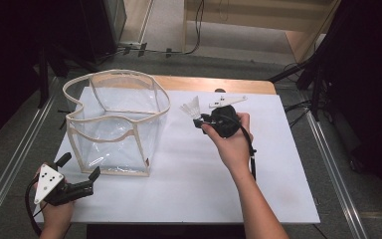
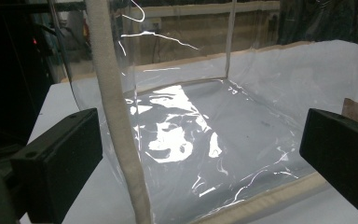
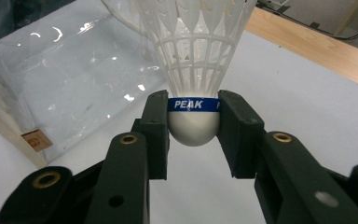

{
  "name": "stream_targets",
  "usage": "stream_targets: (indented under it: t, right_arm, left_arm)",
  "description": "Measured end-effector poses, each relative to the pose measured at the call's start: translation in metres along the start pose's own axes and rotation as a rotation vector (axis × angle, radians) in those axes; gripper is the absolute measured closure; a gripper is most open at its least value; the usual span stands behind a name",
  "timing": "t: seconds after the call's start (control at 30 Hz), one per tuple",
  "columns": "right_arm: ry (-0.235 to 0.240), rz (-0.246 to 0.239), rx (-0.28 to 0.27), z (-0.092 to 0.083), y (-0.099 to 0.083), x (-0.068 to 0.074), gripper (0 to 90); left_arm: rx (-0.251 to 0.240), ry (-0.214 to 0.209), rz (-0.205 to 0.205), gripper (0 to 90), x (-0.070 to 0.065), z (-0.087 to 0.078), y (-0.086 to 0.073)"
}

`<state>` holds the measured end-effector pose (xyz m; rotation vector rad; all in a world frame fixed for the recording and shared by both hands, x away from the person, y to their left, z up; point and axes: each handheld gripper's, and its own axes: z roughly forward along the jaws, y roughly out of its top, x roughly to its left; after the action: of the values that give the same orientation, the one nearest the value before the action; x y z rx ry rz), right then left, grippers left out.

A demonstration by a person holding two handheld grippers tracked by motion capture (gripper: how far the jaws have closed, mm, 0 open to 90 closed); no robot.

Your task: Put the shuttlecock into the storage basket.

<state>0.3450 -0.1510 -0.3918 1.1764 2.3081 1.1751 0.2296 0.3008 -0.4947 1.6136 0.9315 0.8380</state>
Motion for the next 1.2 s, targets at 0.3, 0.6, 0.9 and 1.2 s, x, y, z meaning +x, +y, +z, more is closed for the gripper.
stream_targets:
  t: [0.3, 0.6, 0.9, 1.2]
  right_arm:
    - [0.001, -0.009, -0.031, -0.005, 0.006, 0.0, 63.2]
    - [0.0, -0.013, -0.052, -0.007, 0.01, 0.001, 63.2]
    - [-0.003, -0.022, -0.068, -0.009, 0.016, 0.004, 63.2]
    - [-0.007, -0.025, -0.087, -0.013, 0.021, 0.005, 63.2]
  left_arm:
    - [0.0, 0.001, -0.001, 0.0, 0.0, 0.0, 0.0]
    - [-0.001, 0.0, -0.003, 0.0, 0.0, 0.0, 0.0]
    - [0.0, 0.0, -0.003, 0.0, 0.0, 0.0, 0.0]
    - [-0.001, 0.0, -0.003, 0.0, 0.0, 0.0, 0.0]
